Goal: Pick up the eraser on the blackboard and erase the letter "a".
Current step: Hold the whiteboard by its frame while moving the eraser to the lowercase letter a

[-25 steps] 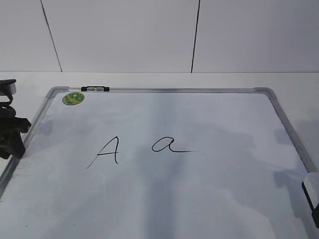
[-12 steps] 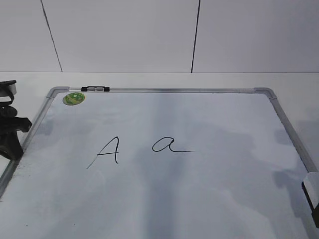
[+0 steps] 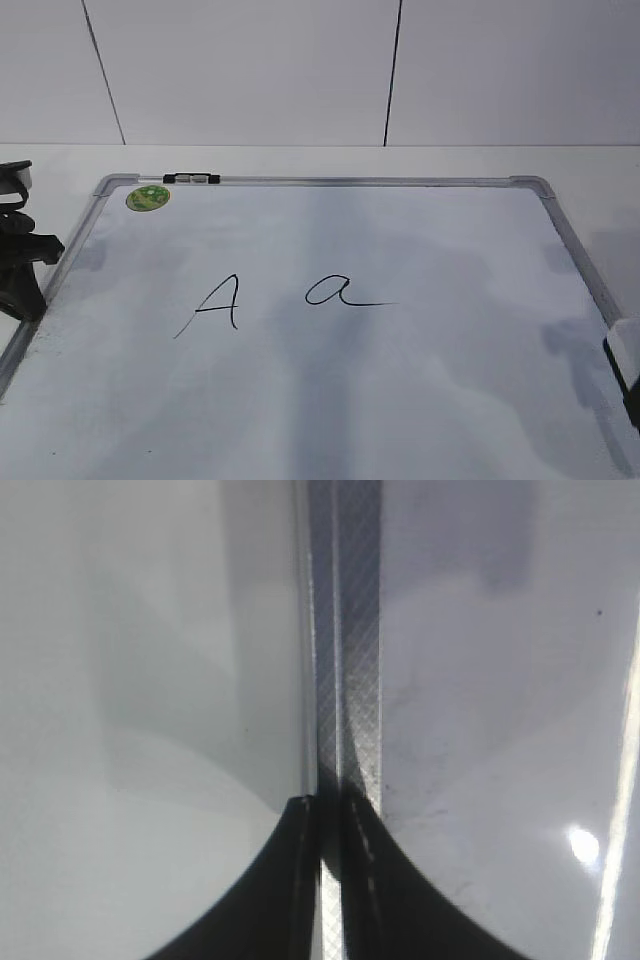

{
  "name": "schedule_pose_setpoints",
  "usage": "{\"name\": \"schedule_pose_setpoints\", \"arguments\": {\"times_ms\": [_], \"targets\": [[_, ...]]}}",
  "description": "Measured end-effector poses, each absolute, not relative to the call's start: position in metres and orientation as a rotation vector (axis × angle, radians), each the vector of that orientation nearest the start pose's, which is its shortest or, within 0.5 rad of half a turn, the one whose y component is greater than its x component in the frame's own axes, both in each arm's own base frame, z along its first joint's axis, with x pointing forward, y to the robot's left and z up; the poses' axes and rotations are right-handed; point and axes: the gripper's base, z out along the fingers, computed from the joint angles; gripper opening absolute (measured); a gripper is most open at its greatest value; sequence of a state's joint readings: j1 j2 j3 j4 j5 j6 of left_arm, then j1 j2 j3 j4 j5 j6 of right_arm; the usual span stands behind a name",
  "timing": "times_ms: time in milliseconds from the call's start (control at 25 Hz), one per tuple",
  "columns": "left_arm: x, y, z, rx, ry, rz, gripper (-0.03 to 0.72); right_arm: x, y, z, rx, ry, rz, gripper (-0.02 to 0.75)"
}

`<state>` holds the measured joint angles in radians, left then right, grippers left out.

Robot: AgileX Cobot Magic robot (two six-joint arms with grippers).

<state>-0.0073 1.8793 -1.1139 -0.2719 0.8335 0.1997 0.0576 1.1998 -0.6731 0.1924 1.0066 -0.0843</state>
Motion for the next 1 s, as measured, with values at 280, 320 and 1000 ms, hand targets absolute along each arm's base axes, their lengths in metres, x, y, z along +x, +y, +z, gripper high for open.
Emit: {"name": "schedule_pose_setpoints", "arguments": {"times_ms": [280,320,1000], "targets": [[0.338,-0.021,0.151,0.045,3.048,-0.306,0.025,0.221,0.028,0.251,-0.094,2.940,0.253,0.571],[0.338,-0.021,0.151,0.045,3.048,-0.306,0.025,0.228,0.031,0.251,-0.108,2.946,0.255,0.571],[0.338,-0.021,0.151,0.033,3.048,-0.318,0.025,0.333,0.159,0.226,-0.582,2.937,0.288,0.571]]}}
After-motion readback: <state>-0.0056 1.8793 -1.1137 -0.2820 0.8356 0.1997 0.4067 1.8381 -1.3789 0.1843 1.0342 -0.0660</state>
